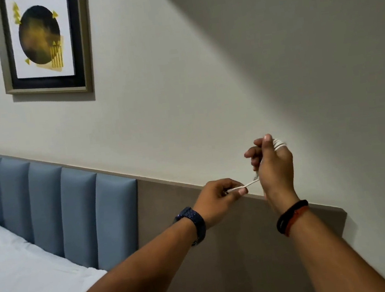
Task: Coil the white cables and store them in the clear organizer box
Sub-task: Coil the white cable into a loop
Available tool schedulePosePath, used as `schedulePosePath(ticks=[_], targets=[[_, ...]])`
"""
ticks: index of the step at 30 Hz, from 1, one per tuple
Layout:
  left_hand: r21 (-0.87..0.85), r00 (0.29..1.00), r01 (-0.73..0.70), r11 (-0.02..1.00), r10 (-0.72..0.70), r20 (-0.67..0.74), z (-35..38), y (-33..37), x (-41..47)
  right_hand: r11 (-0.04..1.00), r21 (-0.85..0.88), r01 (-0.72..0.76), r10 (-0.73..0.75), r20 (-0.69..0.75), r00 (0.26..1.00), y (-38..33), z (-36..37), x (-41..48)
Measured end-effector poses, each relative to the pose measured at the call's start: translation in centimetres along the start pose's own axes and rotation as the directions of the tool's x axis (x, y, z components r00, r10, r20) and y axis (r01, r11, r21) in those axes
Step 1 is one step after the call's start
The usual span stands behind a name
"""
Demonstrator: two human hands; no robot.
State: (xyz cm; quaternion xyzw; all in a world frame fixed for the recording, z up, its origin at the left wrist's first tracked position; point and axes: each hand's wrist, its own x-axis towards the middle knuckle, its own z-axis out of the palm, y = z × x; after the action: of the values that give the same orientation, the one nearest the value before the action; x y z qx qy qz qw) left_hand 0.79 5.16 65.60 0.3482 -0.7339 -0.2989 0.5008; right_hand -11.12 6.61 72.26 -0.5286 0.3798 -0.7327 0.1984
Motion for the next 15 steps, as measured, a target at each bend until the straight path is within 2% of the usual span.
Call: schedulePosePath(ticks=[3, 5, 8, 11, 15], targets=[[0.214, 0.993, -0.083, 0.973, 0.098, -0.062, -0.9, 0.2, 0.0, 0.934, -0.343, 0.1, -0.082, 0.067, 0.994, 1.1, -0.4, -0.3], [0.391, 0.972, -0.192, 0.9, 0.228, -0.048, -1.2, 0.2, 0.0, 0.855, -0.499, 0.143, -0.077, 0.15, 0.986, 1.8, -0.2, -0.7], [0.516, 0.919, -0.309, 0.799, 0.391, -0.056, -1.7, 0.1, -0.2, 0.706, -0.674, 0.216, -0.052, 0.255, 0.966, 2.5, -0.1, -1.5], [0.572, 0.891, -0.357, 0.739, 0.452, -0.028, -2.2, 0.0, -0.5, 0.674, -0.696, 0.246, -0.038, 0.301, 0.953, 3.0, 0.0, -2.1], [0.546, 0.891, -0.336, 0.768, 0.448, -0.081, -2.9, -0.3, -0.9, 0.788, -0.6, 0.137, 0.024, 0.253, 0.967, 3.2, 0.1, -2.0]])
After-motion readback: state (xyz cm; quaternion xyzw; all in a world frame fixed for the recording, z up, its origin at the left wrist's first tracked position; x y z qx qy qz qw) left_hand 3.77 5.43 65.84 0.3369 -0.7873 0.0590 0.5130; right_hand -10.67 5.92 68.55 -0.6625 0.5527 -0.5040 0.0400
